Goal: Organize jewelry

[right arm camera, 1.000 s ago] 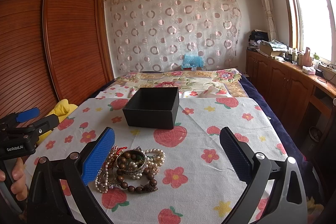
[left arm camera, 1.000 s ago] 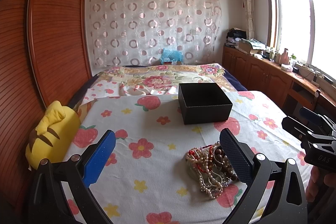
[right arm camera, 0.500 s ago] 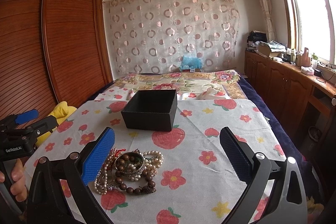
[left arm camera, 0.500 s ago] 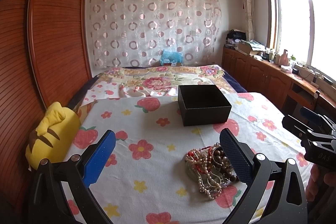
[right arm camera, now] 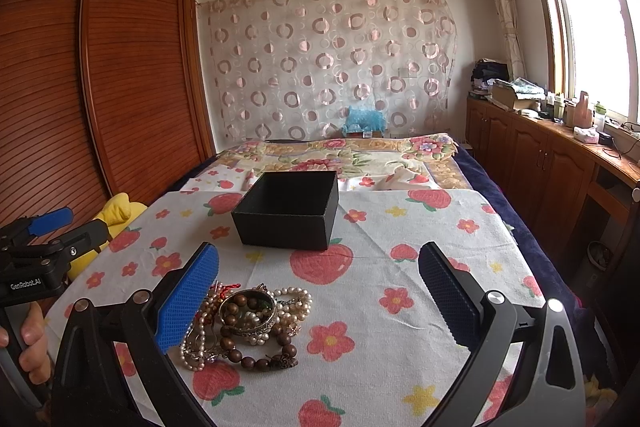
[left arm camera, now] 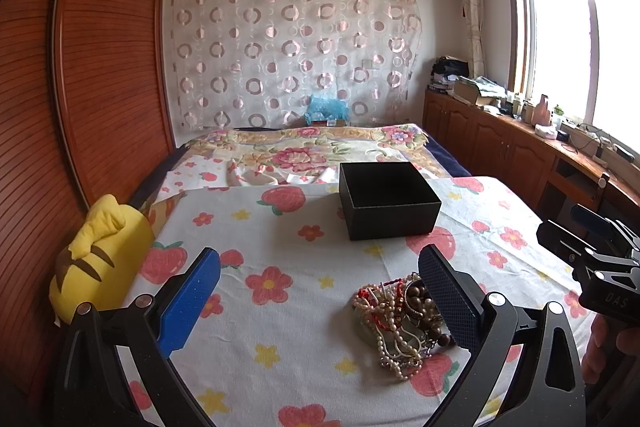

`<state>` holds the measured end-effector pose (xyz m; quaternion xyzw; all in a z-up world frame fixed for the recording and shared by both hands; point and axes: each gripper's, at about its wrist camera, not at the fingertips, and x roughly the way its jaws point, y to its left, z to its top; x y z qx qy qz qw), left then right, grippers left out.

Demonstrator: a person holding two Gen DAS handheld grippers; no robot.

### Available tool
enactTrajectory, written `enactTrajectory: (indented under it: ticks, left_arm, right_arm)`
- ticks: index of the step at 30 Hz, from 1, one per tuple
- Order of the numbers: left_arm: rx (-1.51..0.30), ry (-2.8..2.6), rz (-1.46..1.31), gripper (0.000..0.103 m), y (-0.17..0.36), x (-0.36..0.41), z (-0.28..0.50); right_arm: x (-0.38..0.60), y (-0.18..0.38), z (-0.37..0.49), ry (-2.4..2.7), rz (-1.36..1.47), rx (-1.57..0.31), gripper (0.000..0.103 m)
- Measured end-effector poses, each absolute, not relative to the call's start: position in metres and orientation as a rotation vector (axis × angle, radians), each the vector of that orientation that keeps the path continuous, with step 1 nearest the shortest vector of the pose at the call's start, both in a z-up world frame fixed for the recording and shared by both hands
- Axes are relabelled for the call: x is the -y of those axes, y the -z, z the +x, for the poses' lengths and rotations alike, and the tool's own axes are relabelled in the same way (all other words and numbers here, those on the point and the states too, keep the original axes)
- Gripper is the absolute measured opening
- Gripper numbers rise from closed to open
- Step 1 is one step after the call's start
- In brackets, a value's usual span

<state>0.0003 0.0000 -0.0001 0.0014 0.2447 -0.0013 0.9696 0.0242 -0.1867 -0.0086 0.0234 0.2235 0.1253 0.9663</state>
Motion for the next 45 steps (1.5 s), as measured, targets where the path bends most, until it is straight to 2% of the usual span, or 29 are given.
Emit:
enactTrajectory:
  ticks: [31,40,45]
  left_arm:
    - [-0.522,0.012,0.000,0.096,0.000,0.004,0.000]
    - [-0.602,0.021,0.009,0.096,0.037,-0.007,0.016]
    - [-0.661,0.027,0.016,0.096,0.054,-0.010,0.026]
  right_arm:
    - [0.184,0.007,0.029,-0.285,0.045,-0.474,0.101]
    - [0.183,0.028,0.041,-0.366,0.056,-0.536,0.100]
    - [0.180,0.039,0.047,-0.410,0.051,-0.586,0.089]
